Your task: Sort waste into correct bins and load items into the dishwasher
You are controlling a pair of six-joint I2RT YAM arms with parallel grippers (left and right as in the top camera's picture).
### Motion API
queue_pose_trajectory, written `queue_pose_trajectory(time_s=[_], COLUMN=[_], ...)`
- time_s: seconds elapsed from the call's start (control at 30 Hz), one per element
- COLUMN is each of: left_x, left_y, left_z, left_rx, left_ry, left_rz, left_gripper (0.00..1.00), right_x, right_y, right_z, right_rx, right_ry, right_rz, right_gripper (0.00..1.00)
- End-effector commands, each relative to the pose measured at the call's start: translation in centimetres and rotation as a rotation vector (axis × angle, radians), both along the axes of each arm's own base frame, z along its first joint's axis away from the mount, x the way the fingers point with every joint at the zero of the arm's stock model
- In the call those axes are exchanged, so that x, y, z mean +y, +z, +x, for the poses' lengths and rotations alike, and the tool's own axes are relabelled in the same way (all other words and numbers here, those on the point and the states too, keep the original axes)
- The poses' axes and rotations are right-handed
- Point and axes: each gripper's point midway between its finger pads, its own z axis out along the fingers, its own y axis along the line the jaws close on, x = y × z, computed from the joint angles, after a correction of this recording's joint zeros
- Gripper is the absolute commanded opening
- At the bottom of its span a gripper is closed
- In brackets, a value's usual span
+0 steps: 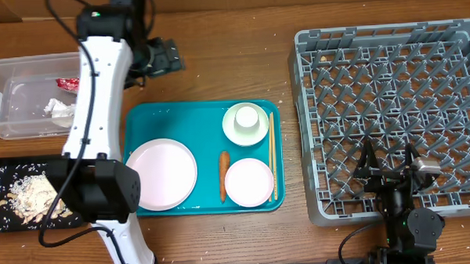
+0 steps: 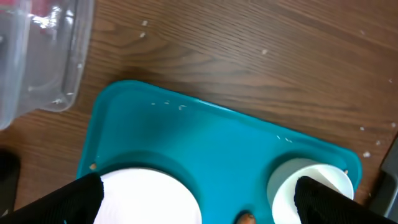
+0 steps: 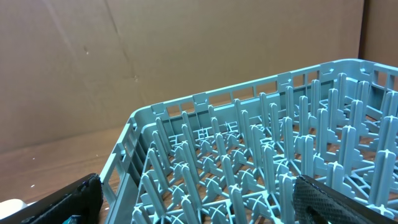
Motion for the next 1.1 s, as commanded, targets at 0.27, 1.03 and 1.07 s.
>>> queue_pose_trajectory(time_s=[0.27, 1.03, 1.07], left_x=[2.3, 4.3, 4.3], left_y=[0.6, 0.8, 0.8], left_z=[0.0, 0.7, 0.6], left_rx=[-0.014, -0.040, -0.037], left_ry=[0.097, 0.162, 0.164], left_rz=[0.012, -0.089, -0.095], left_gripper=[1.00, 1.00, 1.00], right_x=[7.3, 9.5, 9.5], right_y=[4.7, 16.3, 17.0], right_z=[-1.6, -5.9, -5.9], right_rx=[-0.125, -0.228, -0.207], right_ry=[0.460, 0.617, 0.599], right_rz=[0.414, 0.467, 0.420], right_gripper=[1.00, 1.00, 1.00])
